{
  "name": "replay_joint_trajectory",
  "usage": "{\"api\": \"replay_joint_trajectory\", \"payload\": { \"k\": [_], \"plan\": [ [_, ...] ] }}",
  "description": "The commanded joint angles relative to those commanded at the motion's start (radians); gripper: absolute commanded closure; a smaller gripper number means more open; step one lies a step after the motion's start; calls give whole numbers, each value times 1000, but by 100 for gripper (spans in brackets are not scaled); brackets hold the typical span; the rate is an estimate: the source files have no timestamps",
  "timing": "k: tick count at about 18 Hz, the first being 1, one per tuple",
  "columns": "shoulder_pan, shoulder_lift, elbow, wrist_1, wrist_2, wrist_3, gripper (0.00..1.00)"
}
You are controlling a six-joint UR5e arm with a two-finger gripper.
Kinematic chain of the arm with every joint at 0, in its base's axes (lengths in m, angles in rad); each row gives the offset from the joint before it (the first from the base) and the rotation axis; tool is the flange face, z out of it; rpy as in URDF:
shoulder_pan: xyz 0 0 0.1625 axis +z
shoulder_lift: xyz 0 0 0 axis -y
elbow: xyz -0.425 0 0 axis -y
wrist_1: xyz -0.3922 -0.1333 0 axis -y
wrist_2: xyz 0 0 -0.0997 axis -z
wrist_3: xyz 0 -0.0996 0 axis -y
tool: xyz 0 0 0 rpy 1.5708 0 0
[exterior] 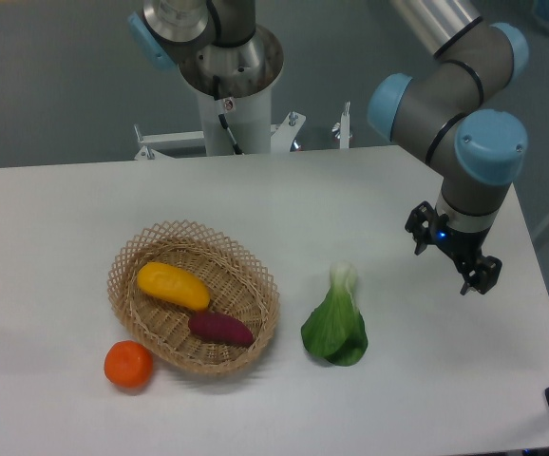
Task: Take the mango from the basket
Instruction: 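Move the open gripper over the basket above the yellow mango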
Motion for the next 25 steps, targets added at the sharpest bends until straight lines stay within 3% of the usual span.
{"api": "replay_joint_trajectory", "payload": {
  "k": [10, 15, 19, 25],
  "plan": [
    [-61, 6, -8, -11, 2, -67, 0],
    [-86, 24, -73, 32, -6, -121, 0],
    [-123, 54, -152, 123, -9, -141, 0],
    [-172, 69, -190, 137, -58, -143, 0]
  ]
}}
